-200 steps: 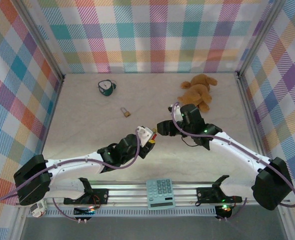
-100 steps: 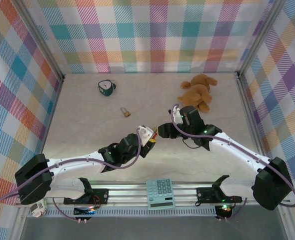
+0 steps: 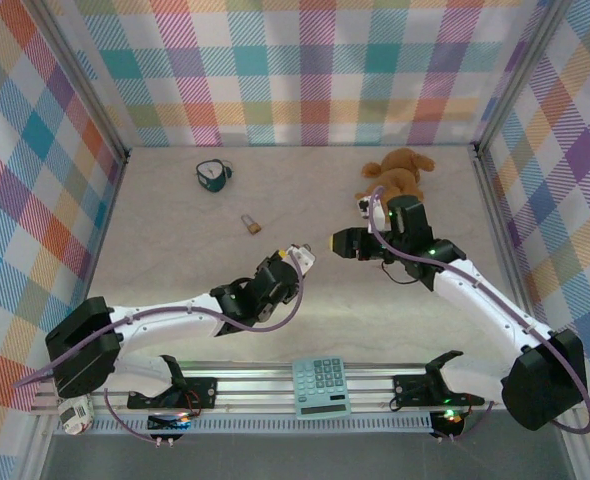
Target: Unlock with the key
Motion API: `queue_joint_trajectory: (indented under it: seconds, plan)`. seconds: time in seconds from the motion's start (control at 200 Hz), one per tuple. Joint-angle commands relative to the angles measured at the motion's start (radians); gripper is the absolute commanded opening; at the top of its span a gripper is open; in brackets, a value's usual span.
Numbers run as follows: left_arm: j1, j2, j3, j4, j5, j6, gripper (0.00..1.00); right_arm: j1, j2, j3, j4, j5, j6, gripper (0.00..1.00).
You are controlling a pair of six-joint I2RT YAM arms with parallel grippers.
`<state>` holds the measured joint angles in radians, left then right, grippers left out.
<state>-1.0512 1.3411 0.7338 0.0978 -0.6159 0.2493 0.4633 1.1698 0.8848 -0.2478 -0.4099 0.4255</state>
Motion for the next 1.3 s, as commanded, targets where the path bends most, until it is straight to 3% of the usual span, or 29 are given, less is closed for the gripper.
queue_joint_trajectory:
  seconds: [0.0, 0.26, 0.495, 0.685, 1.02, 1.295]
  plan:
    - [-0.025, 0.027, 0.044, -0.02, -0.132, 0.087, 0.14, -0.018, 0.011, 0.004, 0.031, -0.088, -0.014, 0.52]
    - [-0.074, 0.134, 0.05, 0.051, -0.342, 0.219, 0.14, -0.023, 0.047, -0.021, 0.106, -0.149, 0.009, 0.52]
    - [-0.125, 0.213, -0.003, 0.257, -0.479, 0.373, 0.14, -0.023, 0.061, -0.063, 0.158, -0.168, 0.016, 0.52]
    - [-0.154, 0.254, -0.05, 0.389, -0.516, 0.475, 0.14, -0.022, 0.085, -0.09, 0.191, -0.178, 0.014, 0.52]
    - [-0.177, 0.271, -0.074, 0.369, -0.496, 0.459, 0.15, -0.022, 0.115, -0.098, 0.211, -0.187, 0.008, 0.51]
    - [-0.184, 0.318, -0.112, 0.503, -0.534, 0.538, 0.14, -0.02, 0.108, -0.119, 0.218, -0.212, -0.008, 0.5]
